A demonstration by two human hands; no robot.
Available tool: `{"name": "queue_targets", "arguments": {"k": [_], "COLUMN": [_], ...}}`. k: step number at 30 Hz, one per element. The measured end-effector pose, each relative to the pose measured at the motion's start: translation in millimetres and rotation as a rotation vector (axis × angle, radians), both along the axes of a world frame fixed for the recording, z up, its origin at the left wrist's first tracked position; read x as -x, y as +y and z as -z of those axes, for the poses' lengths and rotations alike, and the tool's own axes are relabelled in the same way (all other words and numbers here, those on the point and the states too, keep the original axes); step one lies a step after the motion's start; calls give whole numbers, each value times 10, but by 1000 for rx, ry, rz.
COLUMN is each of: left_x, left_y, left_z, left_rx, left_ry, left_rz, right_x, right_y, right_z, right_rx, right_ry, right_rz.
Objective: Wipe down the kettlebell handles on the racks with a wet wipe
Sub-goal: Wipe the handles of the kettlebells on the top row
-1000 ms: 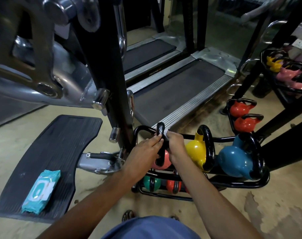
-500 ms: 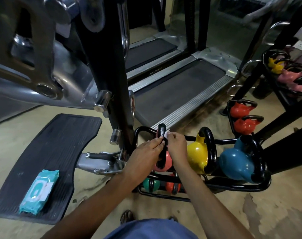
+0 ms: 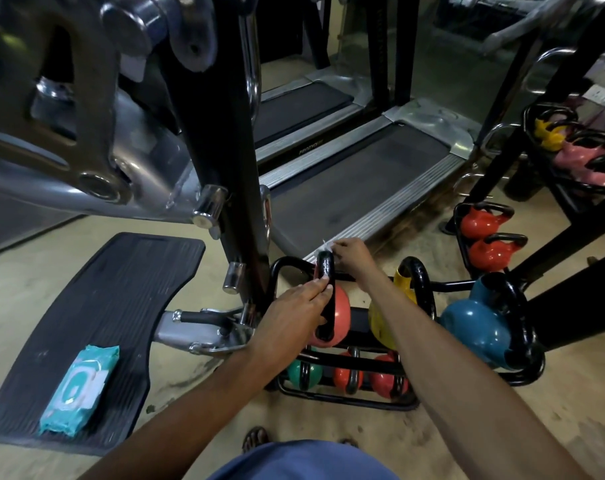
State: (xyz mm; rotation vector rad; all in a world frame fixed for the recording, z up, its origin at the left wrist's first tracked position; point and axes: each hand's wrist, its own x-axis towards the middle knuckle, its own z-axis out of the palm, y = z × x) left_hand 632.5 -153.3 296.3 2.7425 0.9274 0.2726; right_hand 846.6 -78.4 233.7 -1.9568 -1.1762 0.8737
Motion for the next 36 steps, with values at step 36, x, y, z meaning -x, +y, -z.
{"name": "queue_targets", "arguments": {"k": [36], "left_x": [-147], "left_y": [-136], "left_z": [-201], "left_rx": [-96], "left_ry": [161], "left_rz": [-46], "right_x": [523], "right_y": [-1053], "right_z": [-485], "right_rx": [94], "right_ry": [469], "right_rz": [162]}}
